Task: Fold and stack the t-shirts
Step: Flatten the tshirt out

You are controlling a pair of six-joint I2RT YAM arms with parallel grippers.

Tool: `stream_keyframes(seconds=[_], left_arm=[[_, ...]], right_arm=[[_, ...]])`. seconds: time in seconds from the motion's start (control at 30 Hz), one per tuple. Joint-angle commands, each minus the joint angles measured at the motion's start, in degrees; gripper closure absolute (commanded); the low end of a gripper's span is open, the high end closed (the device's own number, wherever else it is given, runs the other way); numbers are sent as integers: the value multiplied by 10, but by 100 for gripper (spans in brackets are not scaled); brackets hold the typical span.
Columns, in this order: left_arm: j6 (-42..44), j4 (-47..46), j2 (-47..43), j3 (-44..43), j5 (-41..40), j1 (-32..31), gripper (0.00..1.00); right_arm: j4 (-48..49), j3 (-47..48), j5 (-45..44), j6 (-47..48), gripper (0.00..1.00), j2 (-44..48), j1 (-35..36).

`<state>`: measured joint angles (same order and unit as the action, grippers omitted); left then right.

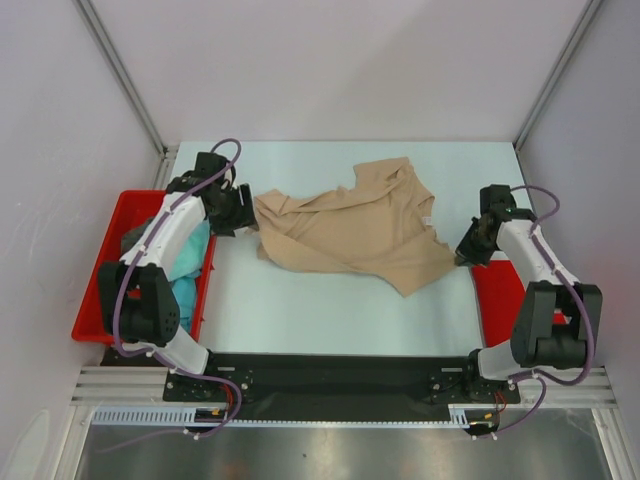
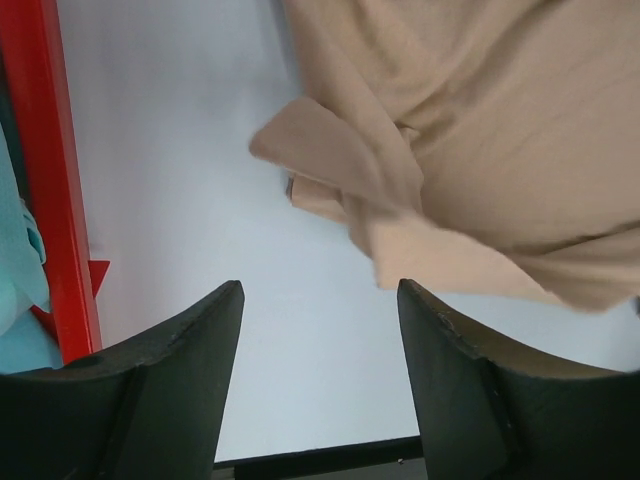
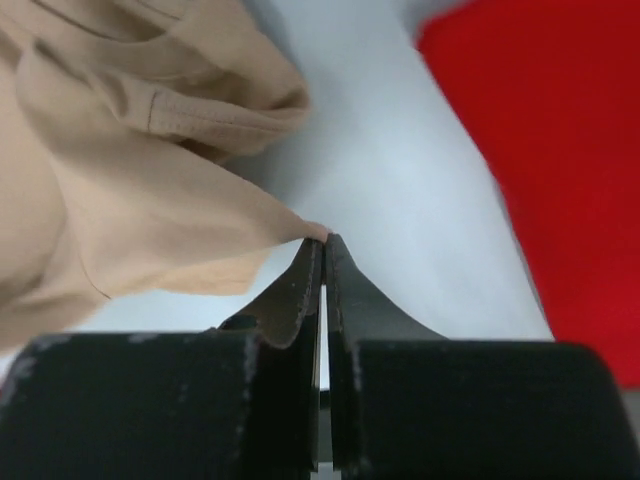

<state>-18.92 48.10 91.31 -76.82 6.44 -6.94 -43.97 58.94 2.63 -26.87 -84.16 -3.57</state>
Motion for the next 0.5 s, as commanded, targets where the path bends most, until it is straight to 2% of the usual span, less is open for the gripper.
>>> stream_keyframes(seconds=[0.0, 0.07, 0.13, 0.2, 0.27, 0.37, 0.43, 0.47], left_arm=[[10, -12, -10, 10, 11, 2, 32], [10, -15, -14, 17, 16, 2, 34], [12, -20, -21, 29, 25, 2, 34], [12, -18, -20, 40, 35, 2, 32], [11, -16, -17, 48, 48, 1, 27], [-2, -27, -23, 69, 74, 1, 24], [-16, -36, -19, 68, 100, 0, 24], [-23, -46, -8, 62, 111, -1, 27]], right_arm=[[-115, 36, -123, -69, 100, 48, -13], [-142, 44, -174, -81, 100, 67, -24], [-150, 33, -185, -76, 100, 96, -49], [-128, 18, -153, -55, 100, 110, -72], [-117, 0, -114, -53, 100, 117, -74], [-111, -22, -79, -52, 100, 108, -73], [-104, -29, -59, -46, 100, 105, -73], [-97, -29, -54, -44, 100, 105, -73]])
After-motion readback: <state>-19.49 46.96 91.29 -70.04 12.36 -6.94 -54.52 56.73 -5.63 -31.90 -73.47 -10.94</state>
